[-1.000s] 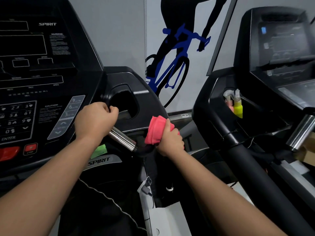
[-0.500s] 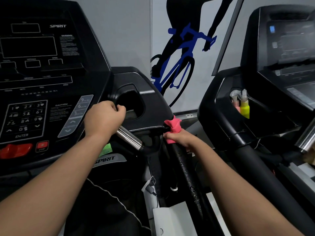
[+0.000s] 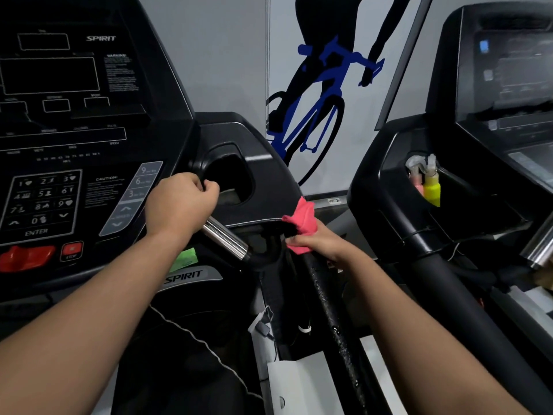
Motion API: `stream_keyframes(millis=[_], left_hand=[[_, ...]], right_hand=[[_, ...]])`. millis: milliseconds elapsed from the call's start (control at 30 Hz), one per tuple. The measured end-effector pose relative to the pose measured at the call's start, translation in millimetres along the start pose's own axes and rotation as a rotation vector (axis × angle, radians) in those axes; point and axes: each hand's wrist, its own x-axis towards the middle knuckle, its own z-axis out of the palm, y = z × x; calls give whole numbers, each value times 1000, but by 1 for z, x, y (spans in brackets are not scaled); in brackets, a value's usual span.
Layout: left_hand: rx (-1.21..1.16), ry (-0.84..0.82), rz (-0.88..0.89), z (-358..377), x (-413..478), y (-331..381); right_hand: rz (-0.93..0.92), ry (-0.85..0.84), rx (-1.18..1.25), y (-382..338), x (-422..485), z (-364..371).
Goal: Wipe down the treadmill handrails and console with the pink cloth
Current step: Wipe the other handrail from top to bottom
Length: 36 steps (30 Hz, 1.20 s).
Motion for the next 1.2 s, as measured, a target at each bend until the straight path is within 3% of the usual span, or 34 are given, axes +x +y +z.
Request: stream_keyframes(millis=[67,200,300,433,533,633,700,767,933,1067,1200], left_hand=[[6,5,0,1,0,0],[20,13,5,3,1,0],[17,11,6,3,1,-1],[24,23,-1,4,1,0],[34,34,-7,5,1,1],[38,32,-14,6,1,1],[37,27,-20,5,0,2],[33,23,-24,4,0,2],[36,20,-37,4,0,3],[37,13,-44,4,0,2],[24,21,-39,4,-1,2]], right_hand=[[30,-79,168,2,-9,-8],[307,-81,425,31,-8,-10],[363,-27,425,45,-2,-11],[335,-130,233,20,-9,-20],[275,-146,-53,-8,-11,-14],[281,139,-349,-28,-6,15],[313,332,-680,-38,-9,40],[234,409,-932,-38,-15,56],[-88,323,-875,-23,-34,40],[-125,163,-898,-24,-47,26],[-63,138,-843,-26,-46,11]])
